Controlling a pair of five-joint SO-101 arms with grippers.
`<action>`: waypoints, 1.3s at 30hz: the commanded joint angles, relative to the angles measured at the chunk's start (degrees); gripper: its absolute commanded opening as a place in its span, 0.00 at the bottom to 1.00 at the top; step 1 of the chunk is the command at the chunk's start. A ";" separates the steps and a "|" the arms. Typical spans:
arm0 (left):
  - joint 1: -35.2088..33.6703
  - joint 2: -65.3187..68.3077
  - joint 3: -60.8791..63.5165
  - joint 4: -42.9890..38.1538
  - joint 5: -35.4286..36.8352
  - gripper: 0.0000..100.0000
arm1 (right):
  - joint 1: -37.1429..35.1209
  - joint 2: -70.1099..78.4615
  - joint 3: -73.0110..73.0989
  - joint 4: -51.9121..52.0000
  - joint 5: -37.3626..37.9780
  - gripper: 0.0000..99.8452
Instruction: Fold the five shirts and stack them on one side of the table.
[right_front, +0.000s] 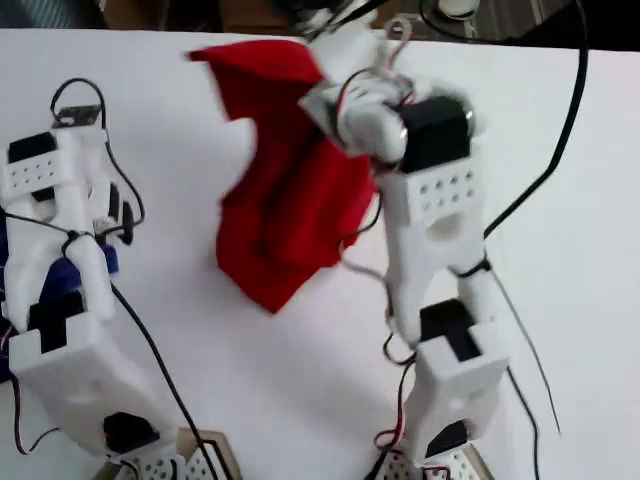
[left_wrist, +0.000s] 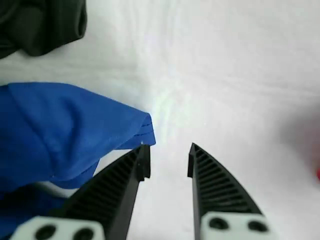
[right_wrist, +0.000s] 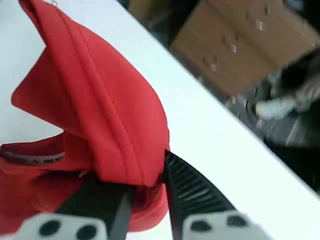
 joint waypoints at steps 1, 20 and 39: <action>2.37 -0.35 -6.02 4.04 0.53 0.15 | 4.18 2.95 6.42 0.13 0.09 0.02; 10.29 0.09 -2.59 5.10 0.26 0.15 | 10.42 6.99 15.91 -0.75 0.53 0.02; -16.62 -0.26 -8.57 6.24 -3.25 0.15 | -4.79 0.84 21.10 1.71 0.53 0.27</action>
